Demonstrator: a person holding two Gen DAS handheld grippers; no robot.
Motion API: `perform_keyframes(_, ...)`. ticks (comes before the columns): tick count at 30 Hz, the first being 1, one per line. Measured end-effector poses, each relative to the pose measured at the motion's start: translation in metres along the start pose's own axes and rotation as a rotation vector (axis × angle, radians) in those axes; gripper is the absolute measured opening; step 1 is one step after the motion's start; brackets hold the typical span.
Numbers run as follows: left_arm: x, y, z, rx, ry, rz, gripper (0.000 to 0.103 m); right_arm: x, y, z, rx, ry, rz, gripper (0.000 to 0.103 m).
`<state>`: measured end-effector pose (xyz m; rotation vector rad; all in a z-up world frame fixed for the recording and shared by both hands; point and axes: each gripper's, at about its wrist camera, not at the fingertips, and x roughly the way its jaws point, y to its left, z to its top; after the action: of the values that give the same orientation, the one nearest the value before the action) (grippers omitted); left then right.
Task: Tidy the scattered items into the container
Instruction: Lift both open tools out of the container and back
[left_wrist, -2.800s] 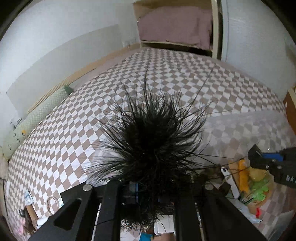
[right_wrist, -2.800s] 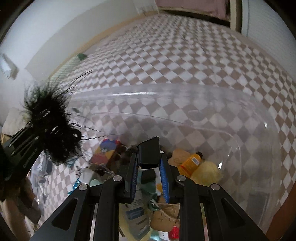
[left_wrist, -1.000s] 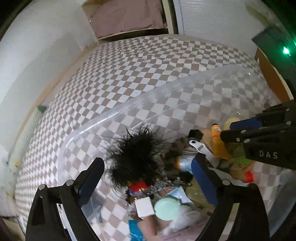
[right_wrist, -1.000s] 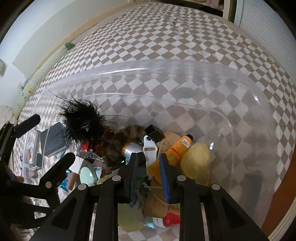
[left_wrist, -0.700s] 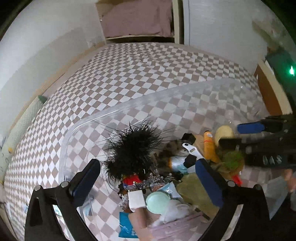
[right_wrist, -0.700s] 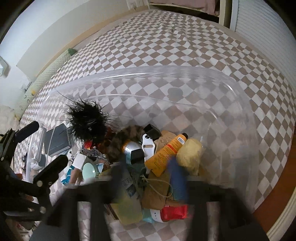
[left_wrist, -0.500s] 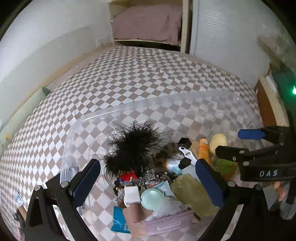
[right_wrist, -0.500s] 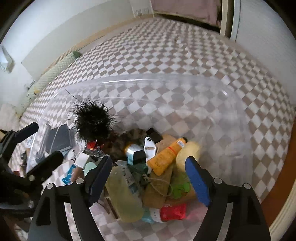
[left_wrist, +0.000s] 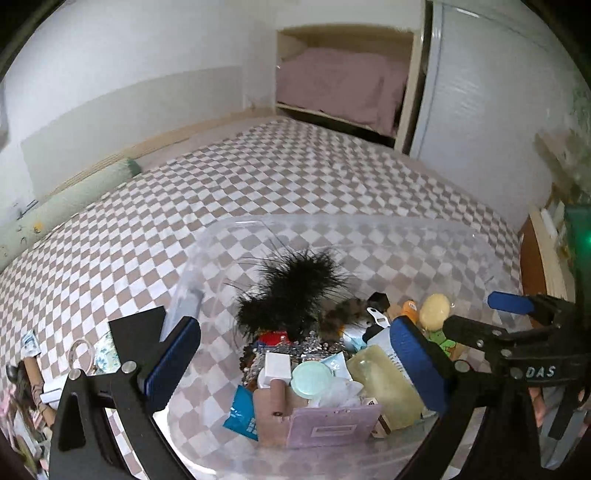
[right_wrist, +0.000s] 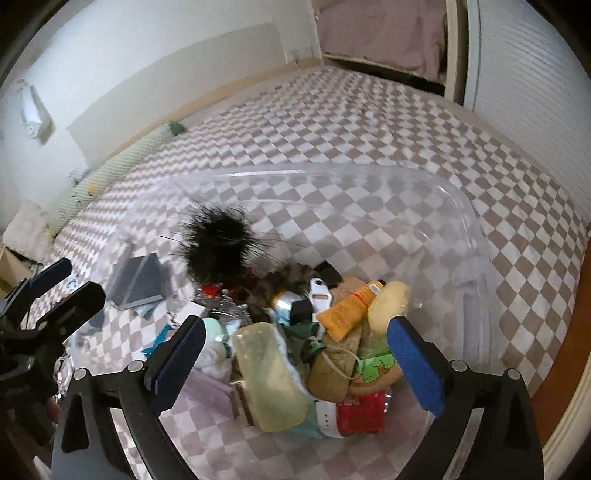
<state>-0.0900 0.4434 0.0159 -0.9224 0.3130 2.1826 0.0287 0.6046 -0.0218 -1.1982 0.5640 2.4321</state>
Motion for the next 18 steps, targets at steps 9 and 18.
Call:
perform_keyframes(9,-0.039,0.014,-0.013,-0.029,-0.064,0.031,0.103,-0.041,0.011,-0.012,-0.023,-0.162,0.011,0.103)
perform_keyframes(18,-0.08,0.034,-0.037,-0.081,-0.112,0.063,0.103,-0.065,0.015,-0.027,0.012,-0.254,0.049,0.103)
